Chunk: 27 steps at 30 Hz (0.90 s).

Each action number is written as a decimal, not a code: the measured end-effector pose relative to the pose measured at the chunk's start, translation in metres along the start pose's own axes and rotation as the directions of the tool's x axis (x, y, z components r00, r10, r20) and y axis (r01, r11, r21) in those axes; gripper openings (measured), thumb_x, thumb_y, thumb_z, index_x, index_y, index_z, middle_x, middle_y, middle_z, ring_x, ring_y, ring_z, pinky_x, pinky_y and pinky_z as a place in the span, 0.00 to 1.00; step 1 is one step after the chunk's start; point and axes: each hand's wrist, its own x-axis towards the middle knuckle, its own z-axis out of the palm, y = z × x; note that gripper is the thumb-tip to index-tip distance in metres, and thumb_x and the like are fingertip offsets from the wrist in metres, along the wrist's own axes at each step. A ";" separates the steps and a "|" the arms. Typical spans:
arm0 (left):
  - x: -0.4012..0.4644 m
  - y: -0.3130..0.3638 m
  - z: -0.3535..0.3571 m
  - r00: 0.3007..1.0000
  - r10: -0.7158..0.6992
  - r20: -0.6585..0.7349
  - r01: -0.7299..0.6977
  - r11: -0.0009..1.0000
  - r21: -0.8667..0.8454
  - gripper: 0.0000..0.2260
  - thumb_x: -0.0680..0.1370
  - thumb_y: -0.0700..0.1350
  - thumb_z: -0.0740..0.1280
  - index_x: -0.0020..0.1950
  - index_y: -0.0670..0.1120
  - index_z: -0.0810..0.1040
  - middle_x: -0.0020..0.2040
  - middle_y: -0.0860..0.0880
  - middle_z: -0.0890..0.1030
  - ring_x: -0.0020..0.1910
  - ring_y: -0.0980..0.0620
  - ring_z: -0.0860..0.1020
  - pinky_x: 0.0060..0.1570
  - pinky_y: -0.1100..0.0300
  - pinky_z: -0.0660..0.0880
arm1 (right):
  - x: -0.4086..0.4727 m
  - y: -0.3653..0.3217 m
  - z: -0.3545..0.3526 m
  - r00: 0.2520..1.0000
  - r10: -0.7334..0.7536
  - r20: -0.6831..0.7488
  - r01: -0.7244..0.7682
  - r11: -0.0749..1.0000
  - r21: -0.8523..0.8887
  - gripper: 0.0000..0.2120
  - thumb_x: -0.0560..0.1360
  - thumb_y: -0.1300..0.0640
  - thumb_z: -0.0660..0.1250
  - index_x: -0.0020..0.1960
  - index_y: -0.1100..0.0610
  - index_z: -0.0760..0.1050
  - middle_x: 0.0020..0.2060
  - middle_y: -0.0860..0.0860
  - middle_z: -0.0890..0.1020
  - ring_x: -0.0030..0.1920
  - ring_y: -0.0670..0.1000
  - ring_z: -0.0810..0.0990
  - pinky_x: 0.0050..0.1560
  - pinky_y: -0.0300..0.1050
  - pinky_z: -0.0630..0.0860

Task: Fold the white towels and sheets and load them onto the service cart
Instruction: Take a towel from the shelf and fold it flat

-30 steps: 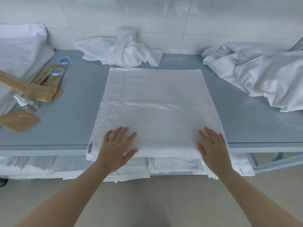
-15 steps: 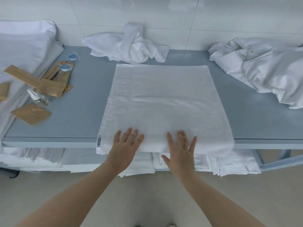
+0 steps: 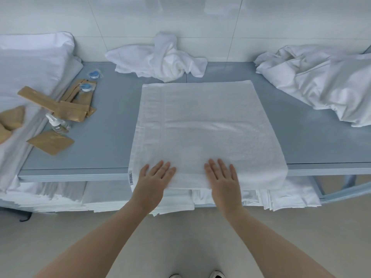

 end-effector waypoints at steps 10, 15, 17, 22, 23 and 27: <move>-0.003 -0.019 -0.014 0.984 -0.137 0.116 0.154 0.975 -0.158 0.31 0.72 0.28 0.58 0.72 0.50 0.70 0.73 0.52 0.69 0.73 0.52 0.65 0.70 0.55 0.58 | -0.027 0.128 -0.021 0.873 0.390 0.292 -0.382 0.920 -0.088 0.32 0.76 0.67 0.53 0.78 0.49 0.54 0.77 0.45 0.58 0.76 0.45 0.53 0.75 0.49 0.47; -0.002 -0.024 -0.039 0.965 -0.260 -0.039 0.243 0.938 -0.246 0.23 0.68 0.25 0.63 0.56 0.44 0.80 0.50 0.46 0.84 0.41 0.39 0.81 0.40 0.53 0.74 | -0.031 0.152 -0.034 0.872 0.481 0.086 -0.489 0.861 0.140 0.26 0.66 0.77 0.58 0.59 0.61 0.78 0.58 0.56 0.81 0.56 0.60 0.77 0.67 0.55 0.65; 0.000 -0.024 -0.051 0.939 -0.338 -0.067 0.307 0.910 -0.279 0.17 0.72 0.28 0.63 0.56 0.44 0.78 0.47 0.46 0.84 0.37 0.39 0.79 0.34 0.55 0.72 | -0.030 0.156 -0.045 0.864 0.503 0.000 -0.489 0.839 0.241 0.22 0.65 0.78 0.61 0.54 0.64 0.79 0.50 0.59 0.83 0.46 0.64 0.77 0.54 0.55 0.73; 0.003 -0.021 -0.077 0.842 -0.513 -0.166 0.400 0.800 -0.447 0.03 0.80 0.42 0.63 0.50 0.44 0.76 0.32 0.49 0.77 0.32 0.40 0.76 0.32 0.56 0.67 | -0.023 0.174 -0.075 0.820 0.560 -0.114 -0.477 0.781 0.403 0.14 0.74 0.71 0.62 0.58 0.64 0.75 0.51 0.61 0.79 0.41 0.66 0.76 0.39 0.50 0.70; 0.004 -0.019 -0.082 0.813 -0.555 -0.176 0.415 0.764 -0.494 0.04 0.80 0.43 0.64 0.48 0.44 0.75 0.30 0.50 0.75 0.31 0.41 0.74 0.31 0.56 0.66 | -0.022 0.179 -0.081 0.809 0.572 -0.134 -0.465 0.763 0.448 0.13 0.75 0.70 0.61 0.59 0.64 0.74 0.52 0.61 0.78 0.40 0.65 0.76 0.38 0.48 0.69; 0.009 -0.010 -0.099 0.705 -0.675 -0.216 0.441 0.657 -0.612 0.05 0.79 0.47 0.66 0.44 0.47 0.76 0.29 0.49 0.76 0.30 0.45 0.74 0.29 0.55 0.69 | -0.015 0.199 -0.098 0.783 0.584 -0.215 -0.374 0.718 0.587 0.08 0.79 0.67 0.60 0.57 0.66 0.72 0.51 0.61 0.79 0.45 0.63 0.77 0.44 0.44 0.66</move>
